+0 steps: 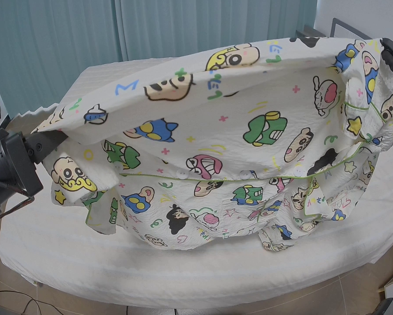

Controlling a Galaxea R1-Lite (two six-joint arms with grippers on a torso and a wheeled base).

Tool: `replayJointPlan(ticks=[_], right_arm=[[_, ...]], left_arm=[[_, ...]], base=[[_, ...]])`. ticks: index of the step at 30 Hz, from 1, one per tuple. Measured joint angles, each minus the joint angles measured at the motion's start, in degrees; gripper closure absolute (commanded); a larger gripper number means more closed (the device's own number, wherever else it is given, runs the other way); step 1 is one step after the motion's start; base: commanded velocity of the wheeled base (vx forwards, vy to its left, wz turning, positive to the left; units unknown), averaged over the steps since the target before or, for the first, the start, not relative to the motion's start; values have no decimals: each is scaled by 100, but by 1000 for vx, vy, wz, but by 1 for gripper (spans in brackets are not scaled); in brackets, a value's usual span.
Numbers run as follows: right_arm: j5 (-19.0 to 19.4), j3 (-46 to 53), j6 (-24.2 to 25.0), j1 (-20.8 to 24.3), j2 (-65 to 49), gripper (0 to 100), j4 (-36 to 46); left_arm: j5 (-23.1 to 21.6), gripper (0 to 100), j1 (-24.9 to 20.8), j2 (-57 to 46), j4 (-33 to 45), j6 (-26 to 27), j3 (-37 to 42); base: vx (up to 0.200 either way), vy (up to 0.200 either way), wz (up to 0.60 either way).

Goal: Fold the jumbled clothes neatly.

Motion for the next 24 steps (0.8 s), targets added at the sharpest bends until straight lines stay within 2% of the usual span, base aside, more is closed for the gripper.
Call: replayJointPlan(ticks=[24], right_arm=[[1,-160,0,9,273,100,-6]], left_arm=[[20,100,0,13,16,151,4]], base=[[0,-200,0]])
